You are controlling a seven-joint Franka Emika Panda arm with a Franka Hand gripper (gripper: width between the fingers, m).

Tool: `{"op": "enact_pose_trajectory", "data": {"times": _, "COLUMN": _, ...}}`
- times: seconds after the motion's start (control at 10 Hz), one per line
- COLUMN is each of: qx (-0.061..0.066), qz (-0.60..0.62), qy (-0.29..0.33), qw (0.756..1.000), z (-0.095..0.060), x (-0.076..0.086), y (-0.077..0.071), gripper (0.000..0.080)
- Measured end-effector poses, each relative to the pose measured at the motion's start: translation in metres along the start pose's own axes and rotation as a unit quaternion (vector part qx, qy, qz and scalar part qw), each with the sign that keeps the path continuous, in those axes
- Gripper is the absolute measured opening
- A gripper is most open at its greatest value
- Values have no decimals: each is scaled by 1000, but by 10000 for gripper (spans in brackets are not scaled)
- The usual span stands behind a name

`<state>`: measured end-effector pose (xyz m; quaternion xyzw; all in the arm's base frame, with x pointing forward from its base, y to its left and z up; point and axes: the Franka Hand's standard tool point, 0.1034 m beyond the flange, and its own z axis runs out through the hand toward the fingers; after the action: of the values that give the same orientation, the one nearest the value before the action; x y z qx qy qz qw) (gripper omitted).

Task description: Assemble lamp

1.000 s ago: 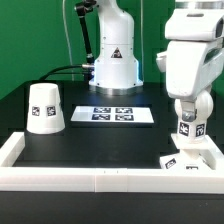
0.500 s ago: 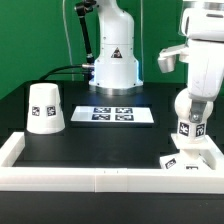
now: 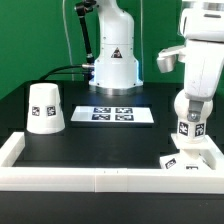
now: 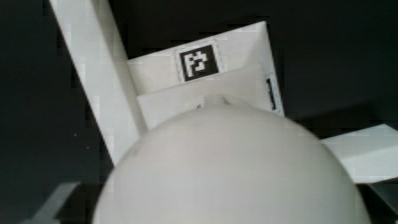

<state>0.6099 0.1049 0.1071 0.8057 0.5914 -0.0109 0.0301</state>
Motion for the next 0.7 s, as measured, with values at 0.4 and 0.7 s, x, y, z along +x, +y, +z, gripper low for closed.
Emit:
{"op": "enact_pose_trajectory", "data": {"times": 0.4, "qx": 0, "qz": 198, "qy": 1, "qw": 980, "z": 0, "x": 1, "y": 0, "gripper": 576}}
{"op": "enact_pose_trajectory", "data": {"times": 0.7, "qx": 10, "qz": 352, "qy": 7, "qw": 936, "z": 0, "x": 0, "y": 0, "gripper": 577}}
